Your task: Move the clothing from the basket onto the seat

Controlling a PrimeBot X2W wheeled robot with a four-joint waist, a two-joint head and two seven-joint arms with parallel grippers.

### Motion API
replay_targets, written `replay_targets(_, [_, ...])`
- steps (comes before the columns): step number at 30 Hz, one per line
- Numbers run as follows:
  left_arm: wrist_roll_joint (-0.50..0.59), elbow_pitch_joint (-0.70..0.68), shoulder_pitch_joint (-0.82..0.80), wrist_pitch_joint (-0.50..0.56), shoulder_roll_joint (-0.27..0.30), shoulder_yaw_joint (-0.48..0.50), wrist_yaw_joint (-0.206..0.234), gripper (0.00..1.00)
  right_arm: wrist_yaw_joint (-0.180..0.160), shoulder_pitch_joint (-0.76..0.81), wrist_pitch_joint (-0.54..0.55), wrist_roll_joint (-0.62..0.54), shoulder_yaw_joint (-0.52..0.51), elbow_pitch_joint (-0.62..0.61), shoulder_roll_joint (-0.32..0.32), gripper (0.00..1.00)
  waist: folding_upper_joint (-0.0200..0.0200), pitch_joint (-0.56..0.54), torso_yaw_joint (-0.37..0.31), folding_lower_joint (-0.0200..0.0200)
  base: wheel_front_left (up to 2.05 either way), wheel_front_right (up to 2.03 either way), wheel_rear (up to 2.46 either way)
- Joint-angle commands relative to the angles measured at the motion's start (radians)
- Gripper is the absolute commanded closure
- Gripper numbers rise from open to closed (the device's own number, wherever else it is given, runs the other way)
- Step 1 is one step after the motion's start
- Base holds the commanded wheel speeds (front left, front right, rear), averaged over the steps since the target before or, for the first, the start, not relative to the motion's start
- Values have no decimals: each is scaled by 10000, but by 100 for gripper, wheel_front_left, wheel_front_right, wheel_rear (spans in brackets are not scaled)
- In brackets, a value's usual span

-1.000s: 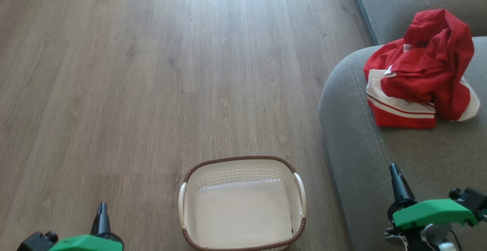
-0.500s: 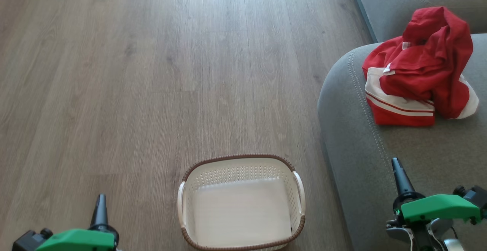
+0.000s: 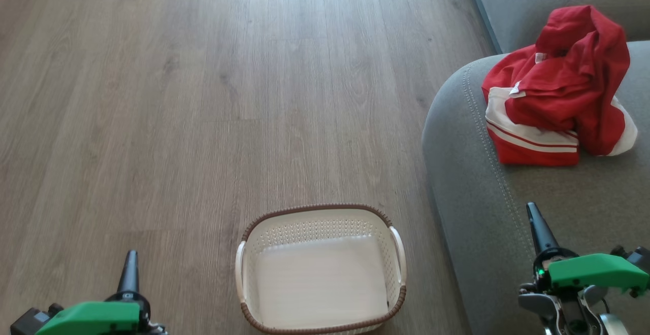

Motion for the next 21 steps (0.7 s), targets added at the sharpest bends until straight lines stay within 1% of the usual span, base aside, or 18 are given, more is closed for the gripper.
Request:
replay_targets(1, [-184, -387, -568, 84, 40, 454, -125, 100, -1, -612, 96, 271, 132, -430, -136, 100, 0, 5, -4, 0, 0, 0, 0])
replay_targets(21, [-1874, -613, -832, 659, -374, 1260, -618, 100, -2, -875, 533, 2628, 77, -572, -242, 100, 0, 100, -93, 0, 0, 0, 0])
